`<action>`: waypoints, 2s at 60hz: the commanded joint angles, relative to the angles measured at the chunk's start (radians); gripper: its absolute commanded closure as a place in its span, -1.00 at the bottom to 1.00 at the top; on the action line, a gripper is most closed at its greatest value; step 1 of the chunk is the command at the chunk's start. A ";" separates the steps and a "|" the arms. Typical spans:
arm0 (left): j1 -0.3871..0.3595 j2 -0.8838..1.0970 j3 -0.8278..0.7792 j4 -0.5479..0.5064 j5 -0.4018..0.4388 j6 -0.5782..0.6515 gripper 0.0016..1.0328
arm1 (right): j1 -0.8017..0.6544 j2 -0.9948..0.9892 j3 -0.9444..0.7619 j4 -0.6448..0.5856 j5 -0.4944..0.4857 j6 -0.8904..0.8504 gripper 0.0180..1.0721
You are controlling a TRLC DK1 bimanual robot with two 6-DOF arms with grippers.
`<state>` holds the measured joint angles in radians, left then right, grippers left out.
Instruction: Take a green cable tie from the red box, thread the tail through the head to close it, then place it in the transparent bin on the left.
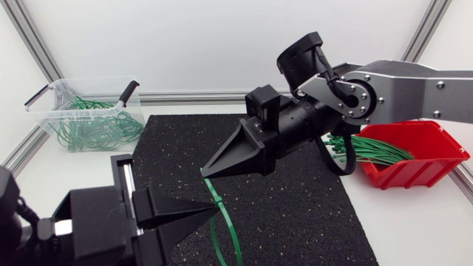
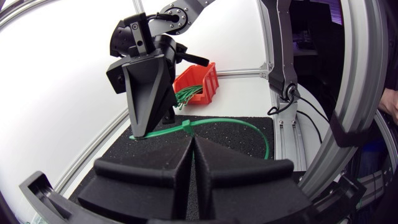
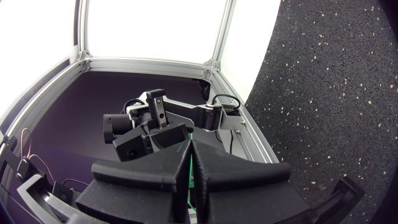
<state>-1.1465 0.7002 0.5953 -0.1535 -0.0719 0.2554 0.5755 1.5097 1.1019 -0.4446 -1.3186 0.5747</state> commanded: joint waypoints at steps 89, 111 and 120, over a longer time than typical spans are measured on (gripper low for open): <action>1.466 0.571 0.621 0.034 0.426 -0.041 0.92 | -0.108 -0.167 -0.258 0.153 0.901 -0.420 -0.91; 1.354 0.999 1.063 -0.301 0.113 -0.123 0.93 | -0.134 -0.276 -0.335 0.142 0.917 -0.435 -0.91; 1.274 1.142 1.153 -0.431 -0.123 -0.127 0.17 | -0.134 -0.310 -0.359 0.130 0.924 -0.443 -0.91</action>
<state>0.1612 1.7721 1.6897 -0.5350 -0.1143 0.1490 0.4484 1.2221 0.7742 -0.3077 -0.4042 0.1516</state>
